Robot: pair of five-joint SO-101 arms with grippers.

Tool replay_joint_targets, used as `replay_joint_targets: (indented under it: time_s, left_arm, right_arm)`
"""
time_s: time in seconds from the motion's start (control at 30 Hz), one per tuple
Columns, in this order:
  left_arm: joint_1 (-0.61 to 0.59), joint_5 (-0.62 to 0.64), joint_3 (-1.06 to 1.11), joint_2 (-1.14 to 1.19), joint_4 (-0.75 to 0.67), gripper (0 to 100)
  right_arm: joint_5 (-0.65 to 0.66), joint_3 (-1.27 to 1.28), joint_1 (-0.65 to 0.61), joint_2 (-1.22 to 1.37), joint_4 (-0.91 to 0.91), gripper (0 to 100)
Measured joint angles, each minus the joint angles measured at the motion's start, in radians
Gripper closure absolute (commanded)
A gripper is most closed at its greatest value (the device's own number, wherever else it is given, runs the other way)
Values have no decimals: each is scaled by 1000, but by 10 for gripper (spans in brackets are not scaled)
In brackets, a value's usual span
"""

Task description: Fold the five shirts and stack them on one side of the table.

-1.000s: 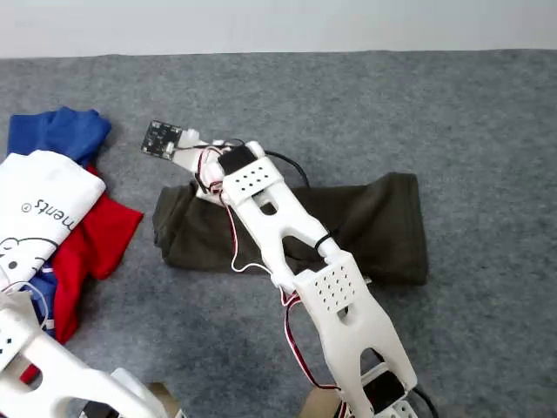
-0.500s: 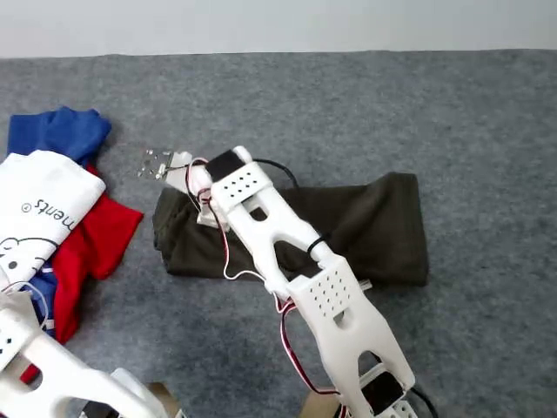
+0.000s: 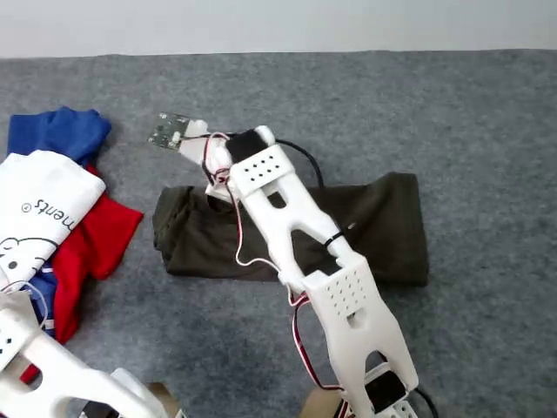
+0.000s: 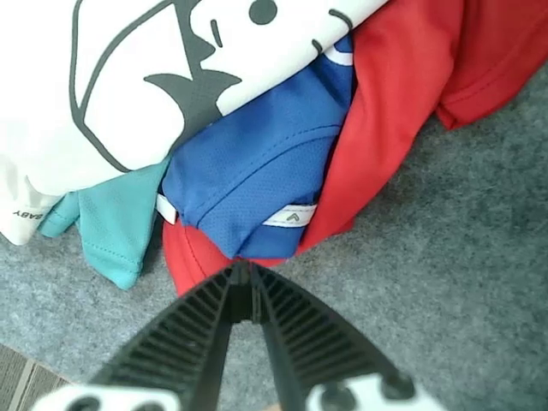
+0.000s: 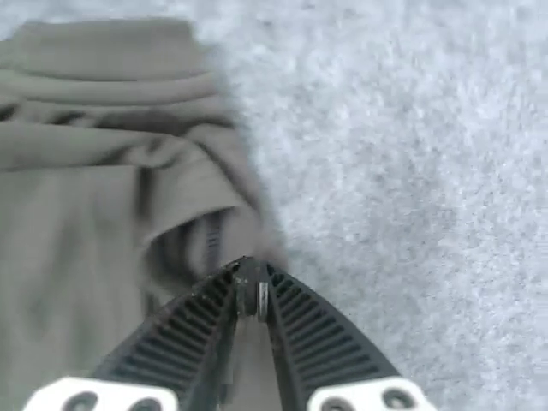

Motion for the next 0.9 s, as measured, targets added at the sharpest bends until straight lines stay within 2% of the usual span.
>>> replay_joint_targets:
  time_s: [0.17, 0.53, 0.9]
  left_arm:
    - [0, 0, 0, 0, 0, 996]
    - [0, 0, 0, 0, 0, 996]
    - [3, 2, 0, 0, 0, 996]
  right_arm:
    - [0, 0, 9, 23, -38, 983]
    - [0, 0, -95, -46, 87, 983]
    - [0, 0, -91, -5, 18, 984]
